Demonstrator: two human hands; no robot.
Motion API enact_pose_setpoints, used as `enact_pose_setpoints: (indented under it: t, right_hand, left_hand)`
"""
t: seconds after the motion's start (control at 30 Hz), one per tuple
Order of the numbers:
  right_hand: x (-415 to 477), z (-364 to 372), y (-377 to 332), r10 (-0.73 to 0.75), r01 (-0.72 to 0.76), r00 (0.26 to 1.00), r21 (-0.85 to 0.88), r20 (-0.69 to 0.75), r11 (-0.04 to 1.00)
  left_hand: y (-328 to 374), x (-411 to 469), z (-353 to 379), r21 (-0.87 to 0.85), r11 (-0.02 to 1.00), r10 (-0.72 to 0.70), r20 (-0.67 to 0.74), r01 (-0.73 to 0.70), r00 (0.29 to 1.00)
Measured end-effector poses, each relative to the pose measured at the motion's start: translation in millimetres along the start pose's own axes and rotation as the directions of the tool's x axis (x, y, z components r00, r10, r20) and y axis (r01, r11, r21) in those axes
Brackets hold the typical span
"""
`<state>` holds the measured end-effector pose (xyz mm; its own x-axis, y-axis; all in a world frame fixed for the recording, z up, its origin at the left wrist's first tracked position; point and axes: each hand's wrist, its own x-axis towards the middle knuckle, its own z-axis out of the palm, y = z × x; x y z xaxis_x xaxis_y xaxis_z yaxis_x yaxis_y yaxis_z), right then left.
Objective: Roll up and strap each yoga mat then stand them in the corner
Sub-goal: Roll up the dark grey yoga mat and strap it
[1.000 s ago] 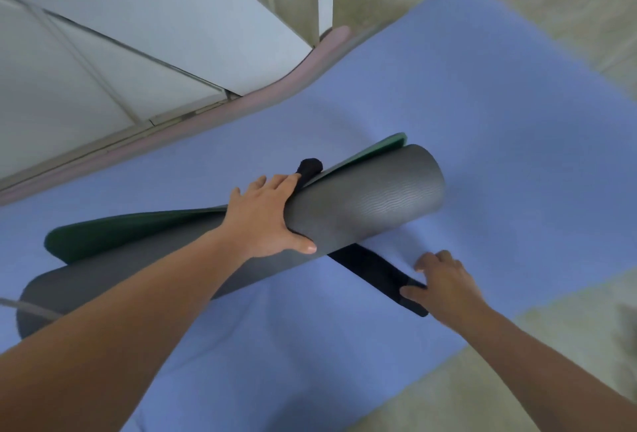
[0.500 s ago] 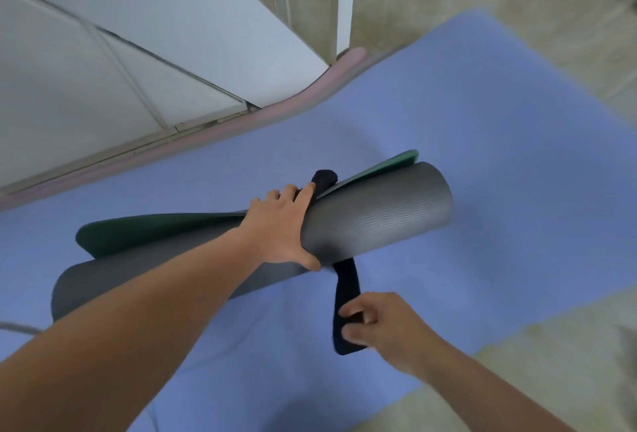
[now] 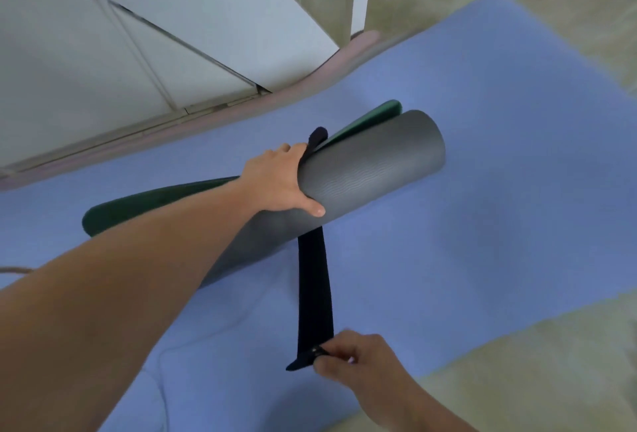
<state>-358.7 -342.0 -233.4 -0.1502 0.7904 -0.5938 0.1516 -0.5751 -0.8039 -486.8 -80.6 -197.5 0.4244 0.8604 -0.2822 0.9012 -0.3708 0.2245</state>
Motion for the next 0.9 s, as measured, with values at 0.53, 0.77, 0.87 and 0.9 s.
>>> enact_pose_setpoints:
  t: [0.53, 0.77, 0.87, 0.9]
  right_hand:
    - [41, -70, -107, -0.341, 0.235, 0.862, -0.299, -0.375, 0.925]
    - [64, -58, -124, -0.326, 0.28, 0.895, -0.187, -0.304, 0.942]
    - [67, -58, -137, -0.372, 0.318, 0.877, -0.215, -0.303, 0.923]
    - [66, -58, -141, -0.402, 0.34, 0.873, -0.246, -0.276, 0.908]
  left_hand:
    - [7, -44, 37, -0.63, 0.776, -0.232, -0.272, 0.009, 0.934]
    - [8, -57, 34, -0.882, 0.47, -0.321, -0.146, 0.023, 0.936]
    - [13, -63, 34, -0.86, 0.51, -0.294, -0.135, 0.035, 0.946]
    - [15, -65, 34, -0.856, 0.515, -0.289, -0.134, 0.037, 0.948]
